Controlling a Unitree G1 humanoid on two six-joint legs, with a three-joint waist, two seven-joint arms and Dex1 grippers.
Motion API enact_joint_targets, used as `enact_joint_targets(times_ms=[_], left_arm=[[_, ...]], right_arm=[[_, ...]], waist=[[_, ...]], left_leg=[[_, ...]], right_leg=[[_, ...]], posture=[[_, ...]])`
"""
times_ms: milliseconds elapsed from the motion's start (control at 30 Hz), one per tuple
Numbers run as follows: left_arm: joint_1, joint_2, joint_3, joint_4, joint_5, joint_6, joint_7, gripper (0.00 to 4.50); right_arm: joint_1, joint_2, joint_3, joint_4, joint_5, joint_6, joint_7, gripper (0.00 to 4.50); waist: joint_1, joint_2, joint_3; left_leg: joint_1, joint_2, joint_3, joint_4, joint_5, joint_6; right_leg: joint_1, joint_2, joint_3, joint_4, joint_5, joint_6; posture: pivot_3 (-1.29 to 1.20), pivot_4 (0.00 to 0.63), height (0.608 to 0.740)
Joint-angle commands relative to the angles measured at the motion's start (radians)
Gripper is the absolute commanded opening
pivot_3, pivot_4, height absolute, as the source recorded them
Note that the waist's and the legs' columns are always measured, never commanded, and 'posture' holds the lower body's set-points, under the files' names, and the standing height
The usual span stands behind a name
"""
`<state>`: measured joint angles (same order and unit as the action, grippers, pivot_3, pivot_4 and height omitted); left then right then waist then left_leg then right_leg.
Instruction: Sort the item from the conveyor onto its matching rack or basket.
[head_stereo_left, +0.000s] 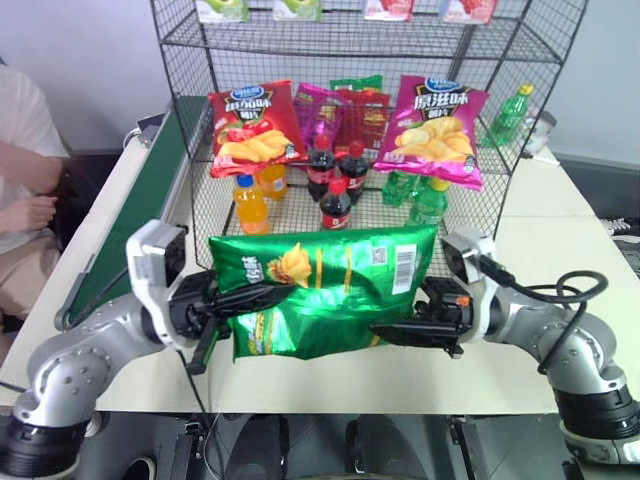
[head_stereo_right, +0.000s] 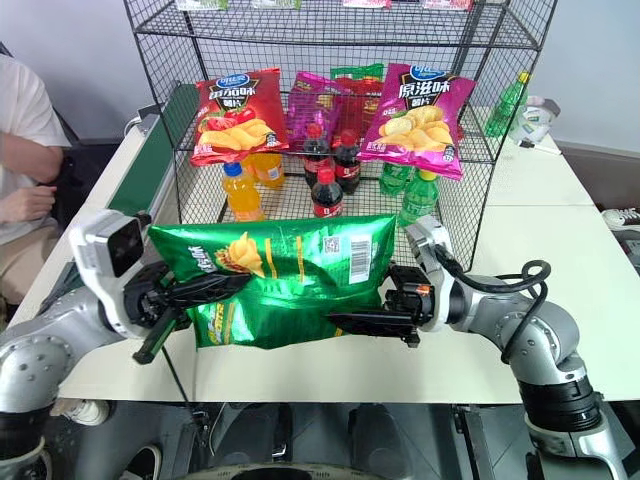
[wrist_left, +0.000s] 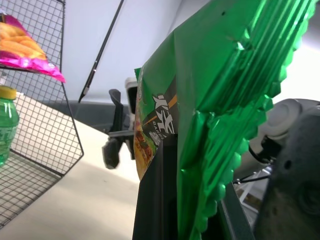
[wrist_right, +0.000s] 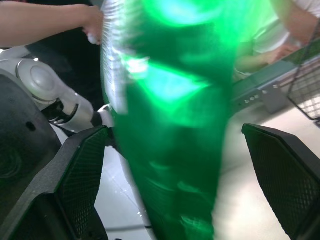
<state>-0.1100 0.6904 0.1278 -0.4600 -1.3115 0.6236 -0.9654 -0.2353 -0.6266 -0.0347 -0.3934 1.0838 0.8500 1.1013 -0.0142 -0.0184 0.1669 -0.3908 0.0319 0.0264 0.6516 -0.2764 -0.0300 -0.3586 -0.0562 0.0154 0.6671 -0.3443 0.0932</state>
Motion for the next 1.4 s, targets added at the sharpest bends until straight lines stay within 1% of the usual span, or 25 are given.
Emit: enact_joint_targets(times_ms=[33,133,233,467,533,567,633,700,800,833,933,1000,1100,1200,1267,1300,1333,1367,1400], left_arm=[[-0.041,-0.036,-0.007,0.012,0.042,-0.007,-0.011,0.02],[-0.046,-0.057,-0.001,0.018,0.071,-0.005,-0.019,0.02],[-0.026,-0.065,0.000,0.006,0.097,-0.003,-0.034,0.02],[0.008,-0.083,0.006,-0.010,0.135,-0.013,-0.044,0.02],[0.009,-0.095,0.007,-0.011,0.141,-0.018,-0.036,0.00],[0.009,-0.100,0.009,-0.012,0.139,-0.017,-0.032,0.00],[0.012,-0.110,0.003,-0.017,0.151,-0.018,-0.029,0.00],[0.013,-0.116,0.002,-0.019,0.163,-0.018,-0.032,0.00],[0.011,-0.122,0.011,-0.010,0.165,-0.014,-0.028,0.00],[0.009,-0.122,0.014,-0.006,0.163,-0.011,-0.027,0.00],[0.009,-0.112,0.021,0.009,0.213,-0.029,-0.033,0.00],[0.013,-0.105,0.026,0.017,0.220,-0.026,-0.047,0.00],[0.029,-0.090,0.039,0.032,0.266,-0.051,-0.071,0.82],[0.038,-0.075,0.068,0.050,0.277,-0.059,-0.081,2.19],[0.062,-0.060,0.093,0.055,0.304,-0.083,-0.091,3.31],[0.074,-0.057,0.107,0.056,0.308,-0.087,-0.091,3.66],[0.090,-0.052,0.121,0.055,0.322,-0.100,-0.091,4.22],[0.105,-0.049,0.136,0.053,0.327,-0.107,-0.089,4.50],[0.121,-0.047,0.157,0.051,0.313,-0.099,-0.082,4.50]], right_arm=[[0.004,-0.012,0.032,-0.047,-0.023,-0.014,0.028,4.50],[0.013,-0.015,0.050,-0.044,-0.055,-0.038,0.044,4.50],[0.005,0.008,0.039,-0.029,-0.034,-0.035,0.024,4.50],[0.011,0.022,0.036,-0.026,0.001,-0.002,0.014,4.50],[0.010,0.023,0.048,-0.019,-0.019,-0.006,0.017,3.96],[0.012,0.021,0.057,-0.019,-0.035,-0.013,0.024,3.60],[0.006,0.027,0.070,-0.008,-0.066,-0.033,0.028,2.67],[0.002,0.031,0.075,0.000,-0.076,-0.039,0.030,1.61],[0.009,0.026,0.080,0.006,-0.094,-0.049,0.047,0.37],[0.012,0.024,0.080,0.008,-0.099,-0.053,0.052,0.30],[0.017,0.023,0.078,0.007,-0.106,-0.060,0.054,0.30],[0.019,0.024,0.077,0.007,-0.110,-0.065,0.051,0.30],[0.027,0.020,0.076,0.006,-0.137,-0.087,0.052,0.30],[0.028,0.022,0.067,0.003,-0.158,-0.108,0.040,0.30],[0.030,0.020,0.064,-0.001,-0.207,-0.158,0.032,0.30],[0.032,0.023,0.061,-0.002,-0.226,-0.179,0.023,0.30],[0.036,0.018,0.065,-0.006,-0.262,-0.215,0.025,0.30],[0.044,0.012,0.077,-0.011,-0.323,-0.282,0.032,0.30],[0.050,0.017,0.081,-0.014,-0.378,-0.352,0.029,0.30]], waist=[[0.000,0.000,0.000],[0.001,0.000,0.000],[-0.002,0.000,0.000],[0.000,0.000,0.000],[0.001,0.000,0.000],[0.001,0.000,0.000],[0.000,0.000,0.000],[0.000,0.000,0.000],[0.000,0.000,0.000],[0.000,0.000,0.000],[0.000,0.000,0.000],[0.000,0.000,0.000],[-0.001,0.000,0.000],[-0.001,0.000,0.000],[-0.001,0.000,0.000],[-0.002,0.000,0.000],[-0.002,0.000,0.000],[-0.001,0.000,0.000],[-0.001,0.000,0.000]], left_leg=[[0.000,0.000,0.000,0.000,0.000,0.000],[0.000,0.000,0.000,0.000,0.000,0.000],[0.000,0.000,0.000,0.000,0.000,0.000],[0.000,0.000,0.000,0.000,0.000,0.000],[0.000,0.000,0.000,0.000,0.000,0.000],[0.000,0.000,0.000,0.000,0.000,0.000],[0.000,0.000,0.000,0.000,0.000,0.000],[0.000,0.000,0.000,0.000,0.000,0.000],[0.000,0.000,0.000,0.000,0.000,0.000],[0.000,0.000,-0.001,0.000,0.000,0.000],[0.000,0.000,-0.001,0.000,0.000,0.000],[0.000,0.000,-0.001,-0.001,0.000,0.000],[0.000,0.000,-0.001,-0.001,0.000,0.000],[0.000,0.000,-0.001,-0.001,0.000,0.000],[0.000,0.000,-0.001,-0.001,0.000,0.000],[0.000,0.000,0.000,-0.001,0.000,0.000],[0.000,0.000,0.000,-0.002,0.000,0.000],[0.000,0.000,0.000,-0.002,0.000,0.000],[0.000,0.000,0.000,-0.002,0.000,0.000]], right_leg=[[0.000,0.000,0.000,0.000,0.000,0.000],[0.000,0.000,0.000,0.000,0.000,0.000],[0.000,0.000,0.000,-0.001,0.000,0.000],[0.000,-0.001,0.000,-0.001,0.000,0.000],[0.000,-0.001,0.000,-0.001,0.000,0.000],[0.000,-0.001,0.000,-0.001,0.000,0.000],[0.000,-0.001,0.000,-0.001,0.000,0.000],[0.000,-0.001,0.000,-0.001,0.000,0.000],[0.000,-0.001,0.000,-0.001,0.000,0.000],[0.000,-0.001,0.000,-0.001,0.000,0.000],[0.000,-0.001,0.000,-0.001,0.000,0.000],[0.000,-0.001,0.000,-0.001,0.000,0.000],[0.000,-0.001,0.000,-0.001,0.000,0.000],[0.000,-0.001,0.000,-0.002,0.000,0.000],[0.000,-0.001,0.000,-0.002,0.000,0.000],[0.000,-0.001,0.000,-0.002,0.000,0.000],[0.000,-0.001,0.000,-0.002,0.000,0.000],[0.000,-0.002,0.000,-0.002,0.000,0.000],[0.000,-0.002,0.000,-0.002,0.000,0.000]], posture=[[0.00,0.150,0.739],[0.00,0.150,0.739],[0.00,0.150,0.739],[0.00,0.150,0.739],[0.00,0.150,0.739],[0.00,0.150,0.739],[0.00,0.150,0.739],[0.00,0.150,0.739],[0.00,0.150,0.739],[0.00,0.150,0.739],[0.00,0.150,0.739],[0.00,0.150,0.739],[0.00,0.150,0.739],[0.00,0.150,0.739],[0.00,0.150,0.739],[0.00,0.150,0.739],[0.00,0.150,0.739],[0.00,0.150,0.739],[0.00,0.150,0.739]])
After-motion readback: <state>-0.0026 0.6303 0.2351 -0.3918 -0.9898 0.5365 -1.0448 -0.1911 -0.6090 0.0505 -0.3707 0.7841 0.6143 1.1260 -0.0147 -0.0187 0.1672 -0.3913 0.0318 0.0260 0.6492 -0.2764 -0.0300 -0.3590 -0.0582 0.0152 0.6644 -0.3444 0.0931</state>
